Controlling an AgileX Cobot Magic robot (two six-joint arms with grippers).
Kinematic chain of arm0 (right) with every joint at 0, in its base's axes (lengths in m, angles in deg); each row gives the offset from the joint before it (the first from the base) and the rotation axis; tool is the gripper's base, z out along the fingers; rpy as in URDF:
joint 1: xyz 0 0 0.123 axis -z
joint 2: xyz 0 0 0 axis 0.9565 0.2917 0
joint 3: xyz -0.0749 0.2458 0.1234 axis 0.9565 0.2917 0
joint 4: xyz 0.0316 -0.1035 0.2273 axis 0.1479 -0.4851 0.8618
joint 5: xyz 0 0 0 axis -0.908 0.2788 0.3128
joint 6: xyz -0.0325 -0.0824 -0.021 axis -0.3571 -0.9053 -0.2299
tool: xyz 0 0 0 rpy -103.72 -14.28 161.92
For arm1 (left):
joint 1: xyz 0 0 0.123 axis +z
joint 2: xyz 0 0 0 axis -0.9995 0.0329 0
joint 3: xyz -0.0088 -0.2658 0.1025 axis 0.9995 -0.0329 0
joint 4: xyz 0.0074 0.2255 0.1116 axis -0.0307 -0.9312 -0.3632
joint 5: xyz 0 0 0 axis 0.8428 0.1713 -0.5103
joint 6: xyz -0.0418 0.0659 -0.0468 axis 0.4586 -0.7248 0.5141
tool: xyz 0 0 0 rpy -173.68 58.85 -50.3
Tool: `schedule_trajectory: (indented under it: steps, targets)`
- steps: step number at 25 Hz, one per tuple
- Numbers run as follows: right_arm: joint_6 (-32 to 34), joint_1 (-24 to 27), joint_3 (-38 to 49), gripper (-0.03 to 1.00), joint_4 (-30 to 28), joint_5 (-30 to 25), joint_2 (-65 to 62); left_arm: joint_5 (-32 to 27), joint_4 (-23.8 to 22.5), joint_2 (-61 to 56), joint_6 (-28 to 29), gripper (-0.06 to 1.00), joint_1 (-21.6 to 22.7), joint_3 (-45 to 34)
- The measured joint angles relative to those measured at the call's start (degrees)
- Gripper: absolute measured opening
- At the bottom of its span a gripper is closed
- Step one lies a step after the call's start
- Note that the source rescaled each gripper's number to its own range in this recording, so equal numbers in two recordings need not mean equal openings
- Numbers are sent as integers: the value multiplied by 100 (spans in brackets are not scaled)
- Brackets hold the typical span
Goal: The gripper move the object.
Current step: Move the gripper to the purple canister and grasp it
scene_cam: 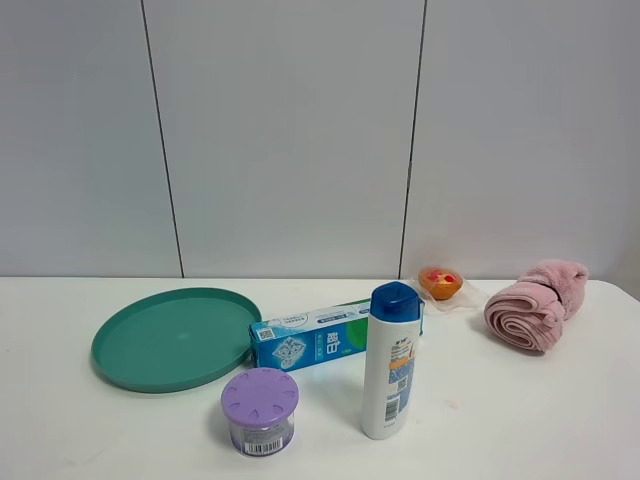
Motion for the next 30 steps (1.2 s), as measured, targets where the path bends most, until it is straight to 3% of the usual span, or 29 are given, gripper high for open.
schedule_trajectory:
  steps: [1,30]
  targets:
    - [0,0,0,100,0,0,0,0,0,0,0,35,0,0]
    - [0,0,0,100,0,0,0,0,0,0,-6,35,0,0]
